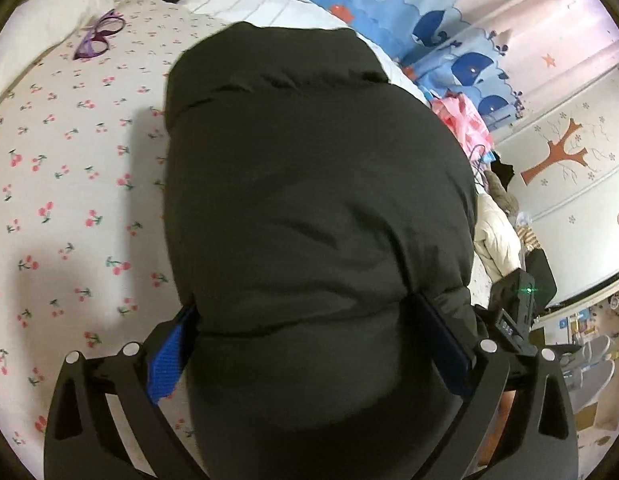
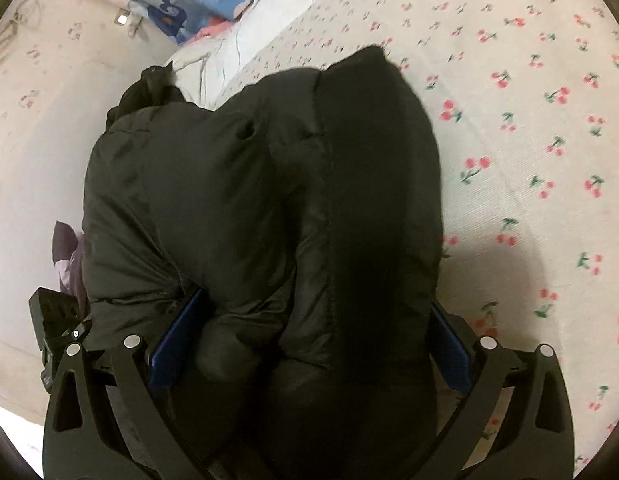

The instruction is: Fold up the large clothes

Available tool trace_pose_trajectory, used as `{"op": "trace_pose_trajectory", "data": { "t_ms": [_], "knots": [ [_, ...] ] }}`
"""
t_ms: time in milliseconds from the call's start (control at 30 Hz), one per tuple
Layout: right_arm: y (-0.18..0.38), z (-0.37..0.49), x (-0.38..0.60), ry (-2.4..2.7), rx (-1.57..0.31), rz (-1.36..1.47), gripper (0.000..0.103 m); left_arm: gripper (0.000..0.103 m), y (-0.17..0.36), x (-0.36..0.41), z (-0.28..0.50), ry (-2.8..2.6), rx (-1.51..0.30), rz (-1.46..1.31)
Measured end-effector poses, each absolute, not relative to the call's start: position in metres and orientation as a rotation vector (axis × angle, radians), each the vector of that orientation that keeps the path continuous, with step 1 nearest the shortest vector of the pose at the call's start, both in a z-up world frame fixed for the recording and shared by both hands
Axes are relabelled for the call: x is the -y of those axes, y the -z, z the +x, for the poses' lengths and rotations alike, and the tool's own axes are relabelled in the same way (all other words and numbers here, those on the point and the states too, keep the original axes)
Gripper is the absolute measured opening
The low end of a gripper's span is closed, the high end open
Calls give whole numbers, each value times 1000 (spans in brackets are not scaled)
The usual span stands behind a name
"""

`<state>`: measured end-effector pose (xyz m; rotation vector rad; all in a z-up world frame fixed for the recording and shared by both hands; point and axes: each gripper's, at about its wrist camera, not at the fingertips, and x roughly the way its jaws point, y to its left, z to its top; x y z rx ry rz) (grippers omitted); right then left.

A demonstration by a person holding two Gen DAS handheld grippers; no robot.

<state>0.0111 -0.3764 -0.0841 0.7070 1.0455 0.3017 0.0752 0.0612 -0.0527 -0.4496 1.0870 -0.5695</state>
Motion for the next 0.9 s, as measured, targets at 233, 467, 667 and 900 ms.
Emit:
{"op": "trace_pose_trajectory", "data": {
  "t_ms": [233, 467, 667, 900],
  "knots": [
    [68, 28, 317, -523, -959, 699, 97, 96, -2, -79, 41, 629, -851, -426],
    [73, 43, 183, -620, -1054, 470, 97, 96, -7, -168, 28, 345, -873, -287],
    [52, 21, 192, -426, -1065, 178, 97, 97, 34, -197, 36, 253, -1005, -322],
    [-62, 39, 142, -510, -719, 154, 97, 97, 5, -164, 27, 142, -889, -129]
  ]
}}
